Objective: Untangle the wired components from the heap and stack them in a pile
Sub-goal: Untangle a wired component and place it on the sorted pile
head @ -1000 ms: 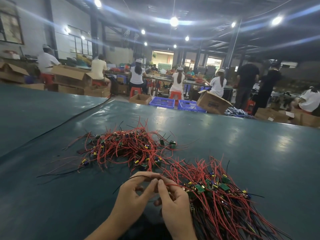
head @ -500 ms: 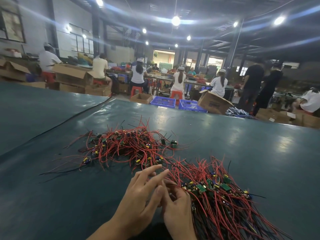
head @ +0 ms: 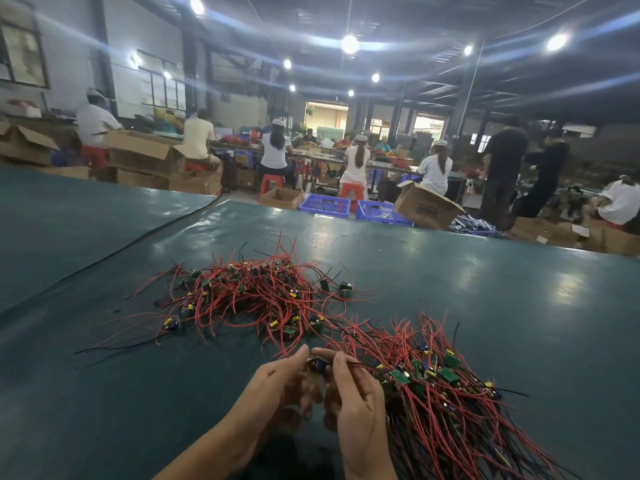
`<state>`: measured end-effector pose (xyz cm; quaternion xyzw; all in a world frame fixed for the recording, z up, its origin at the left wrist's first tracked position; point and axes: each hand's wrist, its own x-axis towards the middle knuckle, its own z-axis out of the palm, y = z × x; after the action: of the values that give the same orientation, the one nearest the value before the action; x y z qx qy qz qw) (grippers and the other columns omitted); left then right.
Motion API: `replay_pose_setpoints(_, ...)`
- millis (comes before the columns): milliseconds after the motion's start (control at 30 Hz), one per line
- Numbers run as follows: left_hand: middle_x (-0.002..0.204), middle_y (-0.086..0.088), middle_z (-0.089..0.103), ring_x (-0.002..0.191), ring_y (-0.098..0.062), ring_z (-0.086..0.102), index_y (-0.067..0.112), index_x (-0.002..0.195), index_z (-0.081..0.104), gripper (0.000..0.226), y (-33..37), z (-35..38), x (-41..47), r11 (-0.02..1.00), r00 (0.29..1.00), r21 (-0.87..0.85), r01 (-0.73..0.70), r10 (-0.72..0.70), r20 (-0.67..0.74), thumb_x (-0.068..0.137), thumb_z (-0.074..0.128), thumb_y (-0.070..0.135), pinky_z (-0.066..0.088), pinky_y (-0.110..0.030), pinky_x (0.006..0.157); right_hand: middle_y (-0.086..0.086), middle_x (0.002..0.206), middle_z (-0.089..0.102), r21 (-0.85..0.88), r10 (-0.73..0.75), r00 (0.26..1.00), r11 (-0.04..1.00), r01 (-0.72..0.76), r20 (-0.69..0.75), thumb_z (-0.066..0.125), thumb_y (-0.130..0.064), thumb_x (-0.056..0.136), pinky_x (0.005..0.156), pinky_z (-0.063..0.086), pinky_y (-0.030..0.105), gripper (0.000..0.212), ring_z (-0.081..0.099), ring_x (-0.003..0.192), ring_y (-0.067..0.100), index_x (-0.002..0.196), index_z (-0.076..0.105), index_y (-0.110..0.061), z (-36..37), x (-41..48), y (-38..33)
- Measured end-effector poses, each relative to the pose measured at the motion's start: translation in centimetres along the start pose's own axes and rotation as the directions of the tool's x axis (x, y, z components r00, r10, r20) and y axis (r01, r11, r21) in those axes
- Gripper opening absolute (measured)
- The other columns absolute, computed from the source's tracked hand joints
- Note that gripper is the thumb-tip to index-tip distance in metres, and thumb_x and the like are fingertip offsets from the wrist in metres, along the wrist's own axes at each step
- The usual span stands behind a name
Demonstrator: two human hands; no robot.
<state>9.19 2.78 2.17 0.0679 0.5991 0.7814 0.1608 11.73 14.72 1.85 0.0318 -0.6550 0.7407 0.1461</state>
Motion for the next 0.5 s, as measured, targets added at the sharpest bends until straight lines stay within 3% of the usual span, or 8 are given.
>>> replay_pose_setpoints(100, 0.07, -0.012, 0.068, 0.054, -0.017, 0.061, 0.01, 0.081, 0.076, 0.03, -0.4, -0.3, 0.2, 0.984, 0.98, 0.015, -0.177, 0.177, -0.094, 0.07, 0.069, 0.037, 0.047, -0.021, 0.048, 0.004, 0.089, 0.076, -0.002, 0.06, 0.993, 0.998, -0.061, -0.099, 0.054, -0.018, 0.098, 0.08, 0.057, 0.03, 0.028, 0.072, 0.091, 0.02, 0.085, 0.079, -0.018, 0.2, 0.2, 0.3)
replay_pose_setpoints(200, 0.081, -0.006, 0.073, 0.068, -0.016, 0.065, 0.014, 0.088, 0.076, 0.014, -0.8, -0.5, 0.4, 0.951, 0.952, 0.139, -0.278, 0.292, -0.093, 0.076, 0.073, 0.02, 0.05, -0.019, 0.056, 0.01, 0.082, 0.075, 0.0, 0.136, 0.986, 0.991, -0.136, -0.094, 0.057, -0.022, 0.096, 0.08, 0.058, 0.035, 0.029, 0.071, 0.085, 0.022, 0.077, 0.08, -0.02, 0.1, 0.2, 0.4)
replay_pose_setpoints(267, 0.08, -0.001, 0.072, 0.071, -0.015, 0.065, 0.019, 0.095, 0.072, 0.02, -1.2, -0.7, 0.5, 0.925, 0.941, 0.225, -0.307, 0.33, -0.071, 0.077, 0.08, 0.013, 0.05, -0.021, 0.061, 0.014, 0.077, 0.073, -0.011, 0.131, 0.987, 0.991, -0.132, -0.091, 0.058, -0.021, 0.096, 0.072, 0.057, 0.031, 0.033, 0.068, 0.075, 0.018, 0.07, 0.079, -0.022, 0.1, 0.2, 0.3)
replay_pose_setpoints(400, 0.071, -0.003, 0.063, 0.062, -0.018, 0.061, 0.021, 0.099, 0.069, 0.03, -1.6, -1.0, 0.8, 0.923, 0.94, 0.218, -0.316, 0.336, -0.061, 0.071, 0.075, 0.027, 0.048, -0.025, 0.054, 0.015, 0.069, 0.071, -0.003, 0.097, 0.992, 0.995, -0.097, -0.076, 0.058, -0.015, 0.095, 0.056, 0.051, 0.022, 0.034, 0.064, 0.061, 0.014, 0.067, 0.078, -0.02, 0.4, 0.1, 0.2)
replay_pose_setpoints(500, 0.07, -0.005, 0.065, 0.06, -0.021, 0.061, 0.017, 0.095, 0.068, 0.042, -1.7, -1.2, 0.8, 0.917, 0.938, 0.238, -0.321, 0.342, -0.05, 0.067, 0.073, 0.049, 0.046, -0.029, 0.052, 0.004, 0.055, 0.062, -0.003, 0.088, 0.995, 0.996, -0.088, -0.045, 0.059, -0.016, 0.095, 0.044, 0.04, 0.017, 0.03, 0.051, 0.045, 0.007, 0.072, 0.078, -0.015, 0.4, -0.1, 0.4)
